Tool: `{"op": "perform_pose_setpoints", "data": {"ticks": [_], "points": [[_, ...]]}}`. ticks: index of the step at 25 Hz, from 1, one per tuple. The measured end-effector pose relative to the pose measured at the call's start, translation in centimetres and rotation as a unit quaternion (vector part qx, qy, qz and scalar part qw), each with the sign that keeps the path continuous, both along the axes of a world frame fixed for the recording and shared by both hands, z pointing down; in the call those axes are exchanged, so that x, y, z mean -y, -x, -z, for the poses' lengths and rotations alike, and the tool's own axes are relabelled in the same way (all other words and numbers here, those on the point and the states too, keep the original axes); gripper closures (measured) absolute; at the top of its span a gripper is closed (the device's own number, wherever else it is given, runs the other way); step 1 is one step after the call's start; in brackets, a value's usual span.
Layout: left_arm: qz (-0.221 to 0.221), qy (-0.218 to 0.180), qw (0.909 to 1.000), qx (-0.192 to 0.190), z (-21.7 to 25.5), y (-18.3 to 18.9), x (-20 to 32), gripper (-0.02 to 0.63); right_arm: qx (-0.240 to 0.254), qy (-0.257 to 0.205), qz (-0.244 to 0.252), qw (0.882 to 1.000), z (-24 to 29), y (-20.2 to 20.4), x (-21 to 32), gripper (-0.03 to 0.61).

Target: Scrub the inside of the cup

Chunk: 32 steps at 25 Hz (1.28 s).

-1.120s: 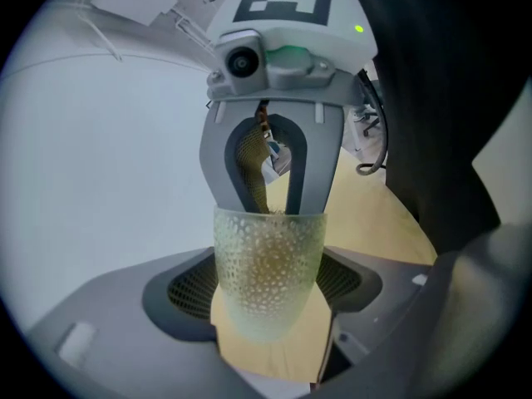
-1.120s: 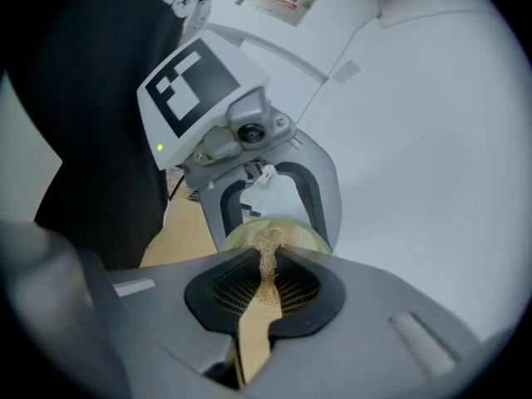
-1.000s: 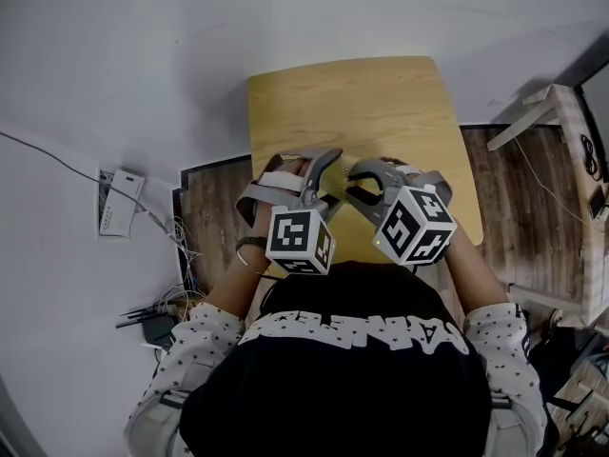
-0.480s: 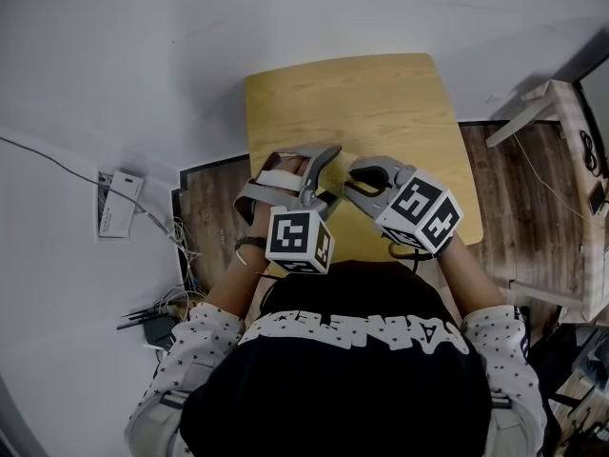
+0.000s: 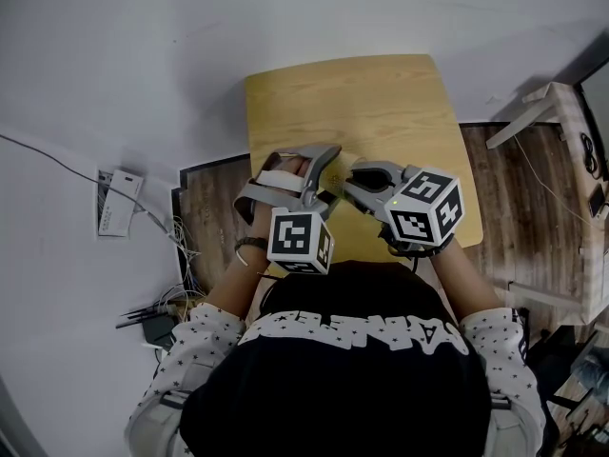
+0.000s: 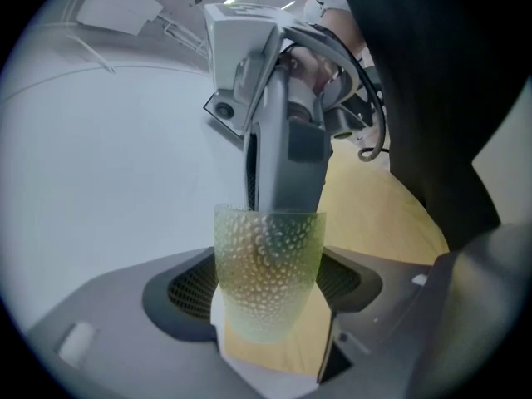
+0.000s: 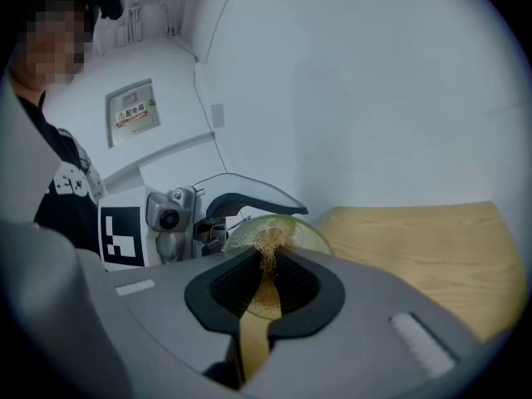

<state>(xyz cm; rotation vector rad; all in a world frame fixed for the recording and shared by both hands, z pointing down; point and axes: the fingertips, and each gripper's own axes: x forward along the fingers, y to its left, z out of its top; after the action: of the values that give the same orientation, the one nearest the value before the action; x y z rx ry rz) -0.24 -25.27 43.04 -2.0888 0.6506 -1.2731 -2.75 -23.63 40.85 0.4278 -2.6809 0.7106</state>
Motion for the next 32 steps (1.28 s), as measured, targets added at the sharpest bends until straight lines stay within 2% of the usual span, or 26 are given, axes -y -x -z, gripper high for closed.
{"op": "perform_pose_setpoints", "data": {"ticks": [7,11,18,23,27,32], "points": [[-0.005,-0.009,0.9999,0.007,0.1,-0.1,0.1,0.252,0.052,0.055,-0.025,0.997,0.3,-0.2,0.2,0.532],[-0.01,-0.02,0.9997,0.013,0.3,-0.4,0.2,0.252,0.083,0.093,-0.044,0.991,0.5,-0.4,0.5,0.532],[-0.015,-0.035,0.9988,0.029,0.4,-0.6,0.3,0.252,0.154,0.18,-0.072,0.969,0.7,-0.9,0.9,0.532],[-0.019,-0.045,0.9979,0.042,0.5,-0.6,0.3,0.251,0.204,0.242,-0.084,0.945,1.1,-0.9,1.0,0.532],[-0.025,-0.051,0.997,0.053,0.2,-0.8,0.3,0.251,0.211,0.245,-0.088,0.942,0.8,-1.5,1.6,0.531],[-0.024,-0.044,0.9969,0.06,-0.5,-0.7,0.0,0.25,0.225,0.3,-0.121,0.919,-0.5,-2.2,1.8,0.531]]}}
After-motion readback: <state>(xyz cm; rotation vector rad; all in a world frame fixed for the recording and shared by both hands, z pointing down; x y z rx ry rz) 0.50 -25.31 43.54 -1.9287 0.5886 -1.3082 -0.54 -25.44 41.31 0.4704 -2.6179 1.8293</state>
